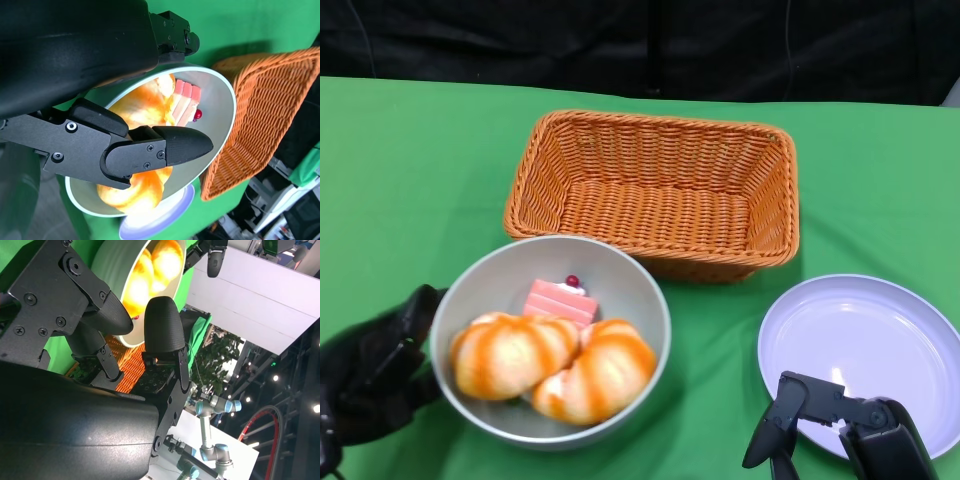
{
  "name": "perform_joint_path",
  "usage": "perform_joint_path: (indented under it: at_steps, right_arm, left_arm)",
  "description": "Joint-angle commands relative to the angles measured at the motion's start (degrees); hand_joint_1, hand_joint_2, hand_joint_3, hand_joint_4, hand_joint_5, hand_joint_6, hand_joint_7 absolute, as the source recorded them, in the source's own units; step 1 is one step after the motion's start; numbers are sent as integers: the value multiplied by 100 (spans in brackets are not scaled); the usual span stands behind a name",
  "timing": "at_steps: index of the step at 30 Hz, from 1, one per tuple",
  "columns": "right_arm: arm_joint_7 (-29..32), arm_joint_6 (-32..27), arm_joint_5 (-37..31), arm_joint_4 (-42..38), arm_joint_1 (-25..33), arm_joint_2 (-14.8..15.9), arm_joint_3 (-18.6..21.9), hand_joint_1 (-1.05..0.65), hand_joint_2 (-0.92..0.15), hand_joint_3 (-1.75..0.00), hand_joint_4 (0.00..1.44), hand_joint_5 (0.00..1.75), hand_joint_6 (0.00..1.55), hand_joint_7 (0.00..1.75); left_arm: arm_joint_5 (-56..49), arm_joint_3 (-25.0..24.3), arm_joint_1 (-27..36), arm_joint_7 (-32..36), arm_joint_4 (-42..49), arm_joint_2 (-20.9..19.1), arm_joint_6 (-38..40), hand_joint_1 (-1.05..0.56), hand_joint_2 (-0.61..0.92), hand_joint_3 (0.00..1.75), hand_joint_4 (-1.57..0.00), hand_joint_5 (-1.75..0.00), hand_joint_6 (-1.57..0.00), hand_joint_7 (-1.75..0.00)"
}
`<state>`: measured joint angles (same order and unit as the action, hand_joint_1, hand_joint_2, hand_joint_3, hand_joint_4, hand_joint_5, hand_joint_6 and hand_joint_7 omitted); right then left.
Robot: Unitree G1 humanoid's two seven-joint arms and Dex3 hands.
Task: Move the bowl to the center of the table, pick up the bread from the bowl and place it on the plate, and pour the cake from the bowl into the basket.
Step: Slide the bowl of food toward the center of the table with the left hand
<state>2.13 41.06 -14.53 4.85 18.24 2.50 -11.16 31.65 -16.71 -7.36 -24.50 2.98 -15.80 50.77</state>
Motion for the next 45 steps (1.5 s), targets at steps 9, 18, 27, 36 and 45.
perform_joint_path:
  at_steps: [9,18,27,36,45]
  right_arm:
    - [102,181,-167,138,-117,33,83,-9,-22,-163,78,164,78,133]
    - [-48,-301,-508,745,-170,80,59,-20,-35,-133,56,151,56,121]
    - [-512,-1369,-859,1519,-361,253,-72,-37,-57,-83,31,137,31,106]
    - [-628,-1982,-1925,1647,-903,461,-249,-51,-90,-20,12,132,13,95]
    - [-823,-2545,-2342,1379,-1534,539,-612,-52,-90,-6,6,120,13,90]
  left_arm:
    - [170,110,42,376,-594,257,398,-79,92,57,-2,-1,0,0]
    - [156,342,17,419,-716,379,365,-81,92,53,-1,0,0,0]
    - [60,708,126,383,-823,413,230,-78,92,56,-3,-2,0,0]
    - [-39,997,131,382,-847,440,142,-79,92,57,-3,-3,0,0]
    - [-40,1087,126,402,-860,530,83,-80,92,56,-7,-7,-1,-1]
